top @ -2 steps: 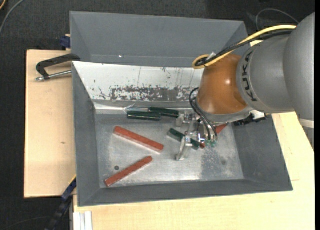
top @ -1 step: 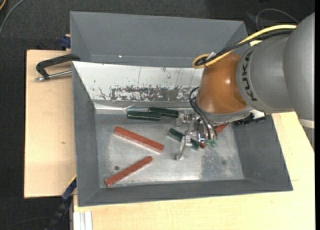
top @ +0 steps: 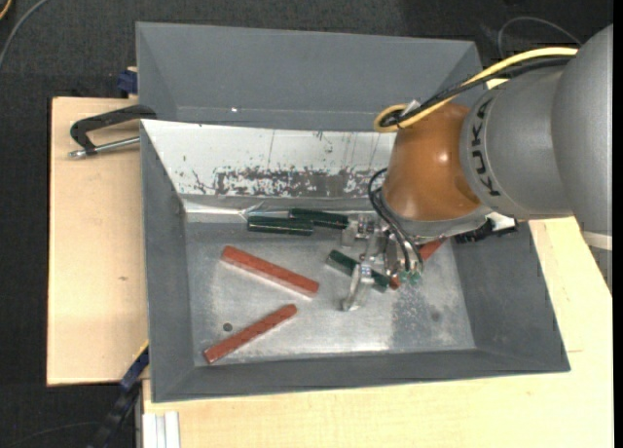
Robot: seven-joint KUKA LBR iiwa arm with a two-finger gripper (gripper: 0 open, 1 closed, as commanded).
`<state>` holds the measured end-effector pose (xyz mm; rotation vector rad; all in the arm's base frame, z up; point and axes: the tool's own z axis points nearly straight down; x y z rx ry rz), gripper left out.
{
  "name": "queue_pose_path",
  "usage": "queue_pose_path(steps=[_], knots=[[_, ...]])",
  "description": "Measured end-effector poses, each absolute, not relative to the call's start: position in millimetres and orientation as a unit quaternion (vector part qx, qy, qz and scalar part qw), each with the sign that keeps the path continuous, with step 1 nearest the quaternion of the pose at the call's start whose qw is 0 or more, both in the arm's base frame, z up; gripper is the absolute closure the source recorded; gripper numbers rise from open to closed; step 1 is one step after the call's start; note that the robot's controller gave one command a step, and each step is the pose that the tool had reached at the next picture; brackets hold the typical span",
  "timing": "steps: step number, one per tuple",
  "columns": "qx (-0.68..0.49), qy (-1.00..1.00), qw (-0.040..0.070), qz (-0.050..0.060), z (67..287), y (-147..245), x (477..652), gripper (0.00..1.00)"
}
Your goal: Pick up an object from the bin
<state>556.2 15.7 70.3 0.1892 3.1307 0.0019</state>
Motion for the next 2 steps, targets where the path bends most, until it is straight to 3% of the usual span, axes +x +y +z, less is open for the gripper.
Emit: queue_pose_path(steps=[1,2], knots=[[0.06,0.998,0.001,0.001,70,17,555.7,1.0],[0.06,0.998,0.006,0.001,141,18,558.8,1.0]])
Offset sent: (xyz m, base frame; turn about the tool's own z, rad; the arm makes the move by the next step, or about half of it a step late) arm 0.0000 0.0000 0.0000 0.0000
